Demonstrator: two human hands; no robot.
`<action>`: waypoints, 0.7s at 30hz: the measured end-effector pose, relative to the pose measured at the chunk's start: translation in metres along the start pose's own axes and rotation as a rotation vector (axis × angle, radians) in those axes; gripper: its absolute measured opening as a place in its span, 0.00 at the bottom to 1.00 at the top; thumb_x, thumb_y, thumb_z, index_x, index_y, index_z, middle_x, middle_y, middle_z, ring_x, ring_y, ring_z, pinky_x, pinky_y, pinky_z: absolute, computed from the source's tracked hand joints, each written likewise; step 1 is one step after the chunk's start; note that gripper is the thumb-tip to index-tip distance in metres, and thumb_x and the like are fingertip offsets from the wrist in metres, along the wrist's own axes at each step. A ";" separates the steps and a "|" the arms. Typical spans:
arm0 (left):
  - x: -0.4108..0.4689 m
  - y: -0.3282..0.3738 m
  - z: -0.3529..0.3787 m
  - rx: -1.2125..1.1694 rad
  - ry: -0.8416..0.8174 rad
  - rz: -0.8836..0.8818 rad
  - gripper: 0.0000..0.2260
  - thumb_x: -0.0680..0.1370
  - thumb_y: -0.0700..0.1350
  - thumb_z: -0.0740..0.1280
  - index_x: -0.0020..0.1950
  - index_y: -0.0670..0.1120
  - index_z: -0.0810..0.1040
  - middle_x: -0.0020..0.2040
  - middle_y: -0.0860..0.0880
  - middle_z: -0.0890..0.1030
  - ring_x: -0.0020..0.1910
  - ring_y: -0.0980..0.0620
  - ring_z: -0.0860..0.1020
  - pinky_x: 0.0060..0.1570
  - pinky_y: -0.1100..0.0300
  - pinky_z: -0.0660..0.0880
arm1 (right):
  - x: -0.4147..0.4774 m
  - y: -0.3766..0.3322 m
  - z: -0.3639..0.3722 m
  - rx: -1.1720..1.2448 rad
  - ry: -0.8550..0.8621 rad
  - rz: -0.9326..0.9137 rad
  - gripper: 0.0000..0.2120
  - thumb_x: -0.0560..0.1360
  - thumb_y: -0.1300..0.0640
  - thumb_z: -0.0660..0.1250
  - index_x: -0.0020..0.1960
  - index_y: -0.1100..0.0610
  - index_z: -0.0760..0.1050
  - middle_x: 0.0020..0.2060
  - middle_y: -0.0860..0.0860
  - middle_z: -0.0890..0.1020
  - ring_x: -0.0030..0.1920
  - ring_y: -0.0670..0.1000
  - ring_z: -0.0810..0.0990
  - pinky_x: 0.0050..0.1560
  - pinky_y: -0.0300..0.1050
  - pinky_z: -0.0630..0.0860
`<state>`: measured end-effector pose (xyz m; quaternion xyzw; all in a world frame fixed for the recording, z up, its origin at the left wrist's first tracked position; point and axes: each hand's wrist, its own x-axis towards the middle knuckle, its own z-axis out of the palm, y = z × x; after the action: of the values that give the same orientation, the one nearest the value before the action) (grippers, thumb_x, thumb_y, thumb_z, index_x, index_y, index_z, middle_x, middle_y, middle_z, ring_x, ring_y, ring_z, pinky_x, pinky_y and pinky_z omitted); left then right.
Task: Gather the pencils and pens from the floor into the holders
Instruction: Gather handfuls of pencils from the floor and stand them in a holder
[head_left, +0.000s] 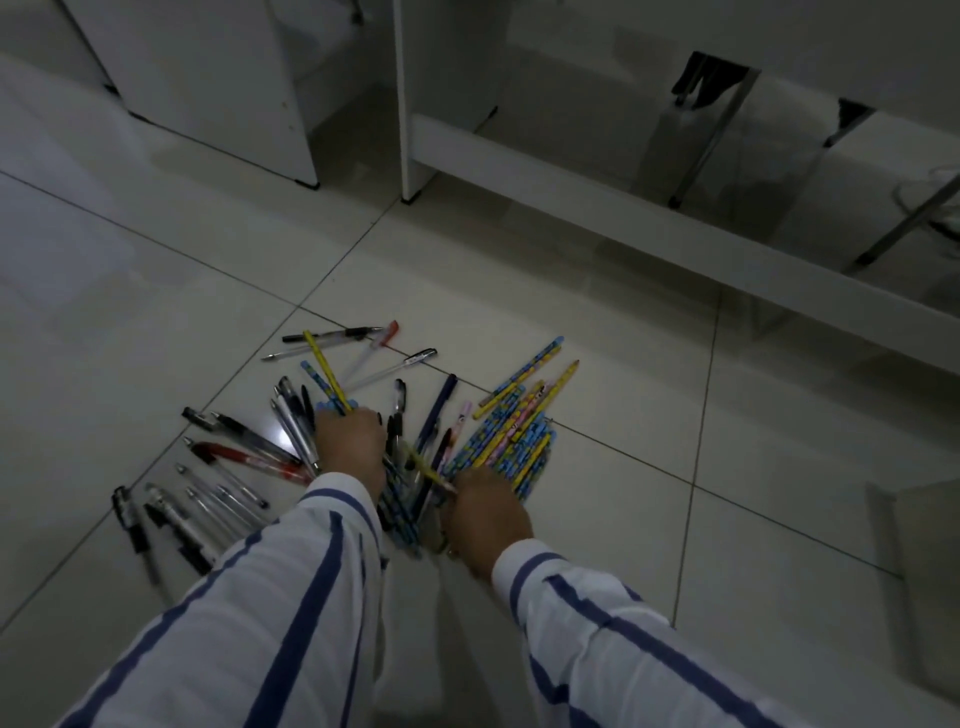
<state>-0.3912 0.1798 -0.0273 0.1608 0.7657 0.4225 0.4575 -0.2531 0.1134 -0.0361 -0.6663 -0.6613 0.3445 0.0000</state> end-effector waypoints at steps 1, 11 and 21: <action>0.000 -0.001 0.003 -0.008 -0.012 -0.017 0.12 0.75 0.35 0.61 0.55 0.29 0.71 0.45 0.40 0.72 0.37 0.46 0.72 0.45 0.54 0.70 | 0.001 0.003 -0.004 0.048 0.054 0.042 0.09 0.77 0.56 0.59 0.50 0.62 0.73 0.47 0.58 0.75 0.46 0.57 0.75 0.41 0.45 0.70; -0.041 -0.010 0.052 0.415 -0.500 -0.126 0.22 0.77 0.37 0.66 0.69 0.34 0.66 0.45 0.44 0.76 0.31 0.54 0.69 0.29 0.64 0.71 | 0.028 0.038 -0.016 0.447 0.215 0.678 0.19 0.78 0.56 0.60 0.67 0.61 0.65 0.65 0.61 0.66 0.62 0.64 0.70 0.60 0.55 0.72; -0.042 -0.019 0.062 0.561 -0.600 -0.084 0.20 0.74 0.37 0.68 0.66 0.39 0.70 0.51 0.40 0.81 0.43 0.45 0.81 0.46 0.51 0.80 | 0.042 0.034 -0.016 0.514 0.269 0.699 0.28 0.71 0.55 0.71 0.65 0.61 0.64 0.63 0.60 0.71 0.62 0.62 0.73 0.59 0.54 0.75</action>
<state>-0.3141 0.1729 -0.0326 0.3638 0.6899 0.1129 0.6156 -0.2204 0.1535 -0.0589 -0.8667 -0.2837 0.3874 0.1352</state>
